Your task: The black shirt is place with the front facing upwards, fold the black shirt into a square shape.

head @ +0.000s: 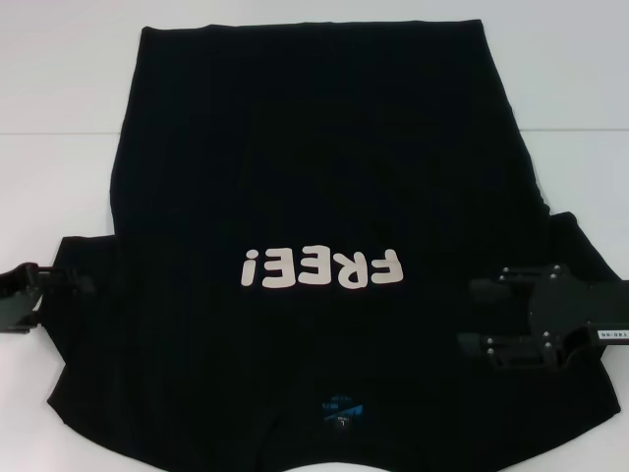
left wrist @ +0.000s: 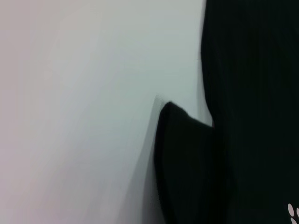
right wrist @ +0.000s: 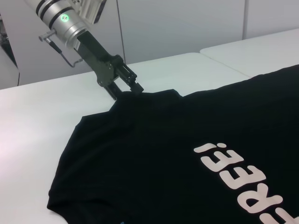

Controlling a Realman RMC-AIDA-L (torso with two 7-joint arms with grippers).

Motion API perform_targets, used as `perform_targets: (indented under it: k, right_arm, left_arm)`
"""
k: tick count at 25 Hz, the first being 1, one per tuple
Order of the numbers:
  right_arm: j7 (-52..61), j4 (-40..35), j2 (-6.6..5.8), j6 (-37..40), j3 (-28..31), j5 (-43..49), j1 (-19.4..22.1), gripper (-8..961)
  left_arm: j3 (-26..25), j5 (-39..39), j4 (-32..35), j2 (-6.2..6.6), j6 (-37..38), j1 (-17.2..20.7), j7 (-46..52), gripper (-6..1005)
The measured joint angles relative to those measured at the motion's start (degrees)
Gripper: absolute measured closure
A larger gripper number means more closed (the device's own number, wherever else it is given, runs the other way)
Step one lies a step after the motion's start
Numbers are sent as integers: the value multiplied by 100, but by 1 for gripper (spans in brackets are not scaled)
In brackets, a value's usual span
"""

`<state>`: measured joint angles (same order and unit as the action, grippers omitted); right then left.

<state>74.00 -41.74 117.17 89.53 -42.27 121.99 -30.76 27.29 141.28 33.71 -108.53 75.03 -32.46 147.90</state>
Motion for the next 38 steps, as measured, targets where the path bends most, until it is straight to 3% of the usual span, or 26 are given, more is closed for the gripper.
perform_targets:
  k: [7,12,24,29,36,38]
  right_arm:
    - [3,0,7,-48,0,0,0,178]
    - [4,0,8,-67,0,0,0,178]
    - [-2,0,14,-122,0,0,-49,177]
    - [-6,0,16,-143,0,0,-81,178]
    - [-9,0,20,-143,0,0,-106,178]
    - [-12,0,22,-143,0,0,-114,177]
  left_arm:
    - [39,38,96,-49,-109,9,-14,282]
    - [41,18,120,-44,-118,14,-22,528]
    - [39,12,119,-29,-101,-28,-101,985]
    - [48,48,123,41,-105,-96,-159,991]
    - [72,174,193,359,-82,-260,-165,993]
    - [74,209,215,385,-76,-283,-165,993]
